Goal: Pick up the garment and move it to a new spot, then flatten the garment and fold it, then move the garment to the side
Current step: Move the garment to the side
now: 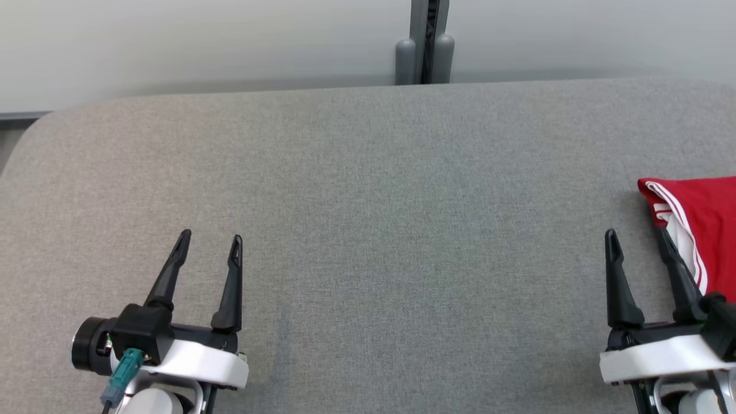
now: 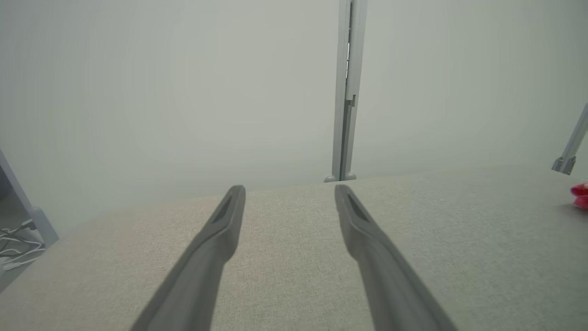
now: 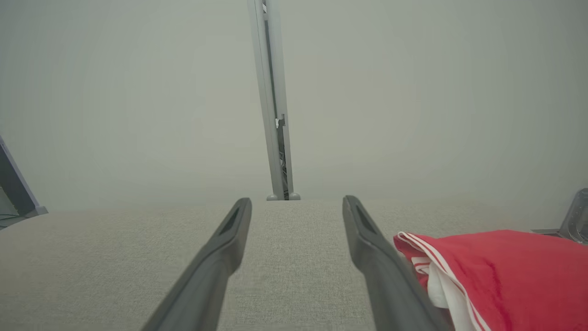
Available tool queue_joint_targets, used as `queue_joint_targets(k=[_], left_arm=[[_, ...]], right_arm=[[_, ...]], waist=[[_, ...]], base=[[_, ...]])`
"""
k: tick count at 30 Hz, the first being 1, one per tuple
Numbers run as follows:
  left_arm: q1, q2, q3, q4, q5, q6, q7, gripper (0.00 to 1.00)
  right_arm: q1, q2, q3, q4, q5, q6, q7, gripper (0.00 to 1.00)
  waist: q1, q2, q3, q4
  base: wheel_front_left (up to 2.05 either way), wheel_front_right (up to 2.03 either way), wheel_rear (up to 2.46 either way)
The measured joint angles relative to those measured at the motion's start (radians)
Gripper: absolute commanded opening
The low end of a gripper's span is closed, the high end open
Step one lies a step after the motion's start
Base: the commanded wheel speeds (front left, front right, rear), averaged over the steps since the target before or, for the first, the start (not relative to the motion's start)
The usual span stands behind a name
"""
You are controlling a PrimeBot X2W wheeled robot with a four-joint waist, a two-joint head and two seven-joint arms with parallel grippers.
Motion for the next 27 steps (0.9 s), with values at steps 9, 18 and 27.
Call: queue_joint_targets(k=[9, 18, 27], left_arm=[[0.07, -0.013, 0.018, 0.029, -0.018, 0.022, -0.001, 1.0], [0.126, -0.012, 0.022, 0.029, -0.023, 0.037, -0.001, 1.0], [0.134, -0.003, 0.034, 0.025, -0.028, 0.047, -0.002, 1.0]], right_arm=[[0.094, 0.007, -0.003, -0.012, -0.018, 0.0, 0.032, 1.0], [0.158, 0.01, 0.001, -0.031, -0.017, 0.0, 0.055, 1.0], [0.175, 0.012, -0.01, -0.049, -0.016, 0.0, 0.066, 1.0]], waist=[[0.0, 0.0, -0.078, 0.0], [0.0, 0.0, -0.141, 0.005], [0.0, 0.0, -0.155, 0.015]], base=[[0.0, 0.0, 0.0], [0.0, 0.0, 0.0], [0.0, 0.0, 0.0]])
